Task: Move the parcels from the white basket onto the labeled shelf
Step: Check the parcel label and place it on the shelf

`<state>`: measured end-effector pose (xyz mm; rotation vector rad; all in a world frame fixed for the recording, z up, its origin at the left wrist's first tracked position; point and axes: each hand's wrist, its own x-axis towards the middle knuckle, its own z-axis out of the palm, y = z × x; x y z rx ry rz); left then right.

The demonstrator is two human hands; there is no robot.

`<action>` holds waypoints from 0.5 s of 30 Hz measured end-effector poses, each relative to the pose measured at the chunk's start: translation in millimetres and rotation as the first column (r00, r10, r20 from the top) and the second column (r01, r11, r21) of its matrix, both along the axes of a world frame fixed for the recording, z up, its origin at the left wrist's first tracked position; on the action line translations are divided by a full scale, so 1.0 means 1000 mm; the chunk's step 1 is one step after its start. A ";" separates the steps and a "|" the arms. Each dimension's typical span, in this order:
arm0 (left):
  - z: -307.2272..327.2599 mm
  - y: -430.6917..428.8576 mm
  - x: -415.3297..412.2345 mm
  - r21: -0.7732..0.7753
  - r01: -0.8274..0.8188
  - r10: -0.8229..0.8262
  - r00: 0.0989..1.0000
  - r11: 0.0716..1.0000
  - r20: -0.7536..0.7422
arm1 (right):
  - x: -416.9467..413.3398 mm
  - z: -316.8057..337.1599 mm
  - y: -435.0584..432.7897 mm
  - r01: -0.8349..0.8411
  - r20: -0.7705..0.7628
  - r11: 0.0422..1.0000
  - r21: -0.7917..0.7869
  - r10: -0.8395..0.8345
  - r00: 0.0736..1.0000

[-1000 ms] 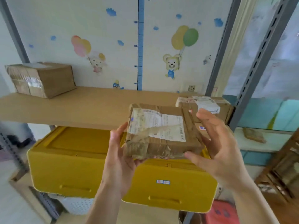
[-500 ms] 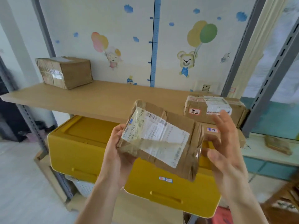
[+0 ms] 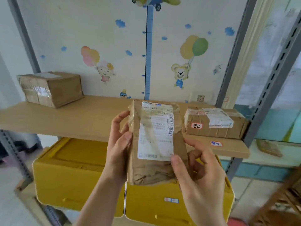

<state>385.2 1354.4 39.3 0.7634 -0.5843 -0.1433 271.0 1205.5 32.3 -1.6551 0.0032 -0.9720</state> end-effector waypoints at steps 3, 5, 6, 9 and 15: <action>0.008 0.002 0.014 -0.050 0.108 -0.106 0.994 0.993 0.035 | 0.001 0.006 0.010 0.012 0.045 0.999 -0.039 -0.010 0.999; 0.011 0.001 0.022 -0.044 0.125 -0.124 0.992 0.991 0.023 | 0.007 0.007 0.011 0.016 0.043 0.997 -0.069 -0.013 0.999; 0.012 0.001 0.026 -0.037 0.130 -0.129 0.992 0.991 0.009 | 0.010 0.007 0.012 0.015 0.038 0.996 -0.087 -0.012 0.999; 0.013 0.003 0.039 -0.038 0.129 -0.129 0.991 0.991 -0.016 | 0.020 0.004 0.016 0.009 0.026 0.987 -0.161 -0.005 1.000; 0.013 0.009 0.078 0.073 -0.116 0.119 0.992 0.991 -0.032 | 0.063 0.029 0.016 0.102 -0.058 0.866 -0.489 -0.149 0.987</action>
